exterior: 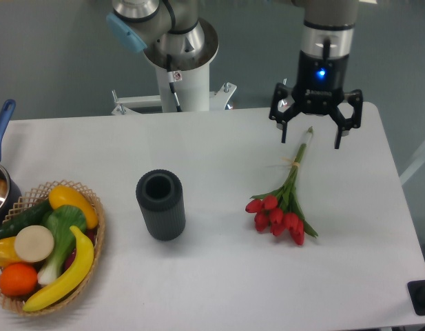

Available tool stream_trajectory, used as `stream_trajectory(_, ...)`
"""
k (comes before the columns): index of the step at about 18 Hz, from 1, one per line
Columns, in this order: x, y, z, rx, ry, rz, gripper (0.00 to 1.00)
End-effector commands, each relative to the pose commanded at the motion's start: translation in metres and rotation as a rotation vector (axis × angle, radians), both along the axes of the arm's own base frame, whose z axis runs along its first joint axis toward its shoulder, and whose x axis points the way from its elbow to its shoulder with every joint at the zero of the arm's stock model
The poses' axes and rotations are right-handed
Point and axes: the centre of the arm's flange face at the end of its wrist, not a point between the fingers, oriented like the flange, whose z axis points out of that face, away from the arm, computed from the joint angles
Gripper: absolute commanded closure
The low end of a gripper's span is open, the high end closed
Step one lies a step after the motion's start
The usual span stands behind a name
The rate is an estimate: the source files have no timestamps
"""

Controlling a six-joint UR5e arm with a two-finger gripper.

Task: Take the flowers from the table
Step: 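Move the open gripper over the tied tulip stems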

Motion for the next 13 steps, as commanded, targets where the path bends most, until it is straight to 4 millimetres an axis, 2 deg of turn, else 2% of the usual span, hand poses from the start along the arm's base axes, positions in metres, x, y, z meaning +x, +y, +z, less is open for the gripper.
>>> stream_trajectory(6,-0.012,0.0,-0.068,-0.084,-0.101,-0.058,0.0)
stream_trajectory(11,-0.026,-0.017,-0.102,-0.156,-0.119,-0.269,0.0)
stream_trajectory(13,-0.03,-0.017,-0.117,-0.176,-0.131,-0.358,0.0)
